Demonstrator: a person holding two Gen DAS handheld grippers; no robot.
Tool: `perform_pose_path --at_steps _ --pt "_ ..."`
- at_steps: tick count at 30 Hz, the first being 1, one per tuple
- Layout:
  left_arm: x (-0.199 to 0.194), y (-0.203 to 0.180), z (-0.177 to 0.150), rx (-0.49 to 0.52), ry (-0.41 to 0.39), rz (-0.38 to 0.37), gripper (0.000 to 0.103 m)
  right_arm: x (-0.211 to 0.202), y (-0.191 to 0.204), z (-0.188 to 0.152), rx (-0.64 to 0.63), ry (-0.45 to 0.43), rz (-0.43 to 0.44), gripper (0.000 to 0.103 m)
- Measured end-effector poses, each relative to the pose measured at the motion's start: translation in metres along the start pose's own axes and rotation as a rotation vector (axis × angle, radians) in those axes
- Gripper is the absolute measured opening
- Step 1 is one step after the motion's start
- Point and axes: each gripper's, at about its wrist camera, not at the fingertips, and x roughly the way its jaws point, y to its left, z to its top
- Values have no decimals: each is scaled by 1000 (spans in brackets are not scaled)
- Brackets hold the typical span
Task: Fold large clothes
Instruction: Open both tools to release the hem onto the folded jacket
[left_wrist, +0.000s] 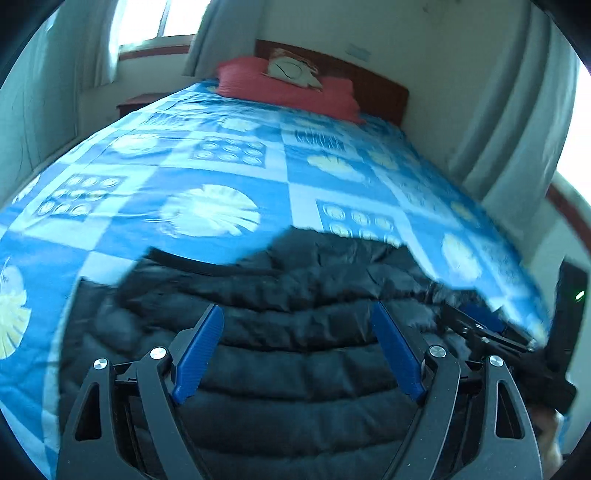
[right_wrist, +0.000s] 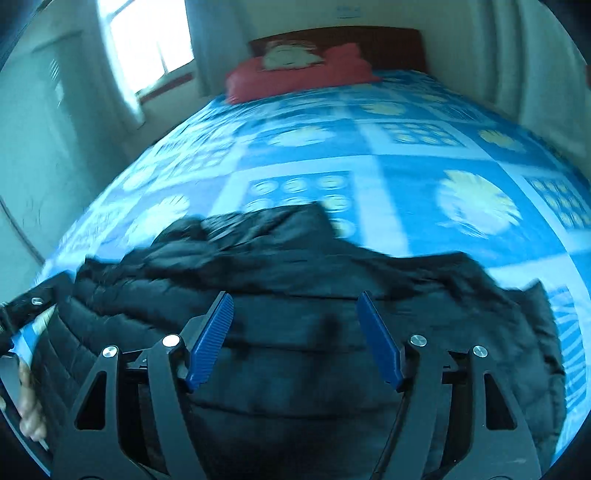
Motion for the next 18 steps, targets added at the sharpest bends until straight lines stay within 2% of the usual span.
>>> perform_pose_path --at_steps 2,5,10,14,16,18 --pt "22 -9 -7 19 49 19 81 15 8 -3 -20 32 -18 70" --pt "48 -14 -14 64 95 91 82 38 4 -8 -4 92 -30 70" --pt "71 -15 -21 118 112 162 83 51 4 -13 -12 88 -58 71" --pt "62 -16 -19 126 120 157 82 40 2 -11 -2 86 -32 71" --pt "43 -14 -17 118 118 126 82 17 -5 -9 17 56 10 71" --pt "23 -6 -17 96 82 107 82 -2 -14 -9 15 26 3 71"
